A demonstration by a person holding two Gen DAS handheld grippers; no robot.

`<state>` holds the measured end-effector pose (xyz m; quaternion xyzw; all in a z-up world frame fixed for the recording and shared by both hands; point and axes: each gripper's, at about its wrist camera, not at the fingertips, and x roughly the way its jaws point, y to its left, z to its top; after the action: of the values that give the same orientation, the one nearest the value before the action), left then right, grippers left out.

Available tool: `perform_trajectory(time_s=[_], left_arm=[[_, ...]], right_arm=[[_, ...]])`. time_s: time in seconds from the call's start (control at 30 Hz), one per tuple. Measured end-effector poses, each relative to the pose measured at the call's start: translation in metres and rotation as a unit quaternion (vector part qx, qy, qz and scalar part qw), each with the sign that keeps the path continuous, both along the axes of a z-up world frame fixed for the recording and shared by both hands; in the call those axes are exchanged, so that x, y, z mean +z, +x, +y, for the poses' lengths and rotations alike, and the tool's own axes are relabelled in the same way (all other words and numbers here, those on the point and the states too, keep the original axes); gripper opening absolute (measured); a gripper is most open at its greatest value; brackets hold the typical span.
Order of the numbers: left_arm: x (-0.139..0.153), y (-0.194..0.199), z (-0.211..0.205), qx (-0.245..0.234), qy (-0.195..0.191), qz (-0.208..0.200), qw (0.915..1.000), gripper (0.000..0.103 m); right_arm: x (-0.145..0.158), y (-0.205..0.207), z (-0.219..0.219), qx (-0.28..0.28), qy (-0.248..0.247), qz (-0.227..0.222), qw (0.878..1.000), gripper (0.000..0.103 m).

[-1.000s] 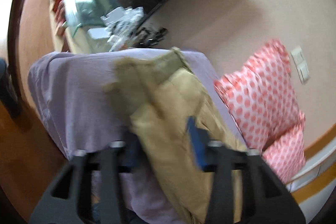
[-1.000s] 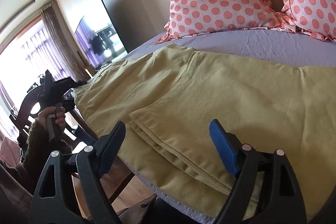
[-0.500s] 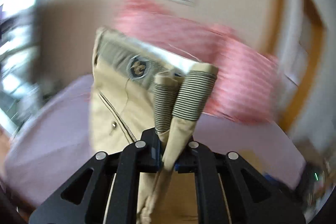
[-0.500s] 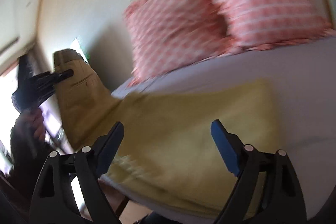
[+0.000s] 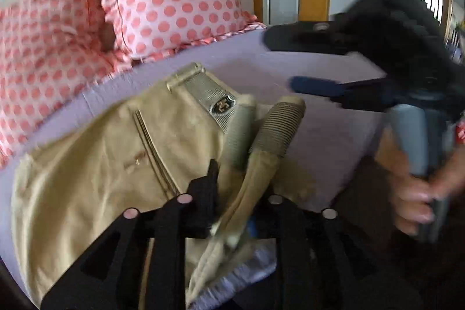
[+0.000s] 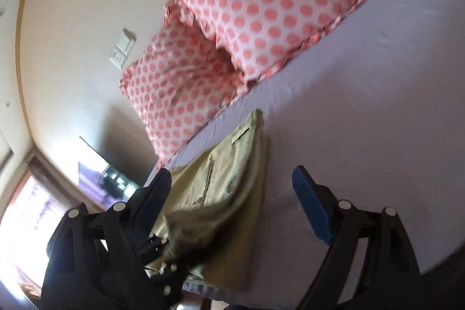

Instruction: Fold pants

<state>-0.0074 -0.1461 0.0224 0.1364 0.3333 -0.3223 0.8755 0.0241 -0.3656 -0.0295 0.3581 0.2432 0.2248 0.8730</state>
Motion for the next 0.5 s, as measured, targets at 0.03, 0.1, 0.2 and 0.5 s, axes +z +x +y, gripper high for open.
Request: perform_trajectory(time_s=[0.03, 0.1, 0.2, 0.5], left_arm=[[0.008, -0.004, 0.015, -0.013, -0.030, 0.022, 0.9992, 0.026], [0.022, -0.009, 0.039, -0.025, -0.083, 0.054, 0.9948, 0.039], [0.046, -0.006, 0.104, 0.025, -0.154, 0.055, 0.9862, 0.062], [-0.003, 0.100, 0.266, 0.230, -0.131, 0.202, 0.9429, 0.065]], right_arm=[[-0.001, 0.009, 0.004, 0.022, 0.001, 0.009, 1.000, 0.087], [-0.003, 0.026, 0.015, 0.050, -0.015, 0.033, 0.998, 0.084], [-0.008, 0.047, 0.033, 0.081, -0.054, 0.064, 0.993, 0.069], [-0.017, 0.076, 0.042, 0.117, -0.046, 0.072, 0.989, 0.044]])
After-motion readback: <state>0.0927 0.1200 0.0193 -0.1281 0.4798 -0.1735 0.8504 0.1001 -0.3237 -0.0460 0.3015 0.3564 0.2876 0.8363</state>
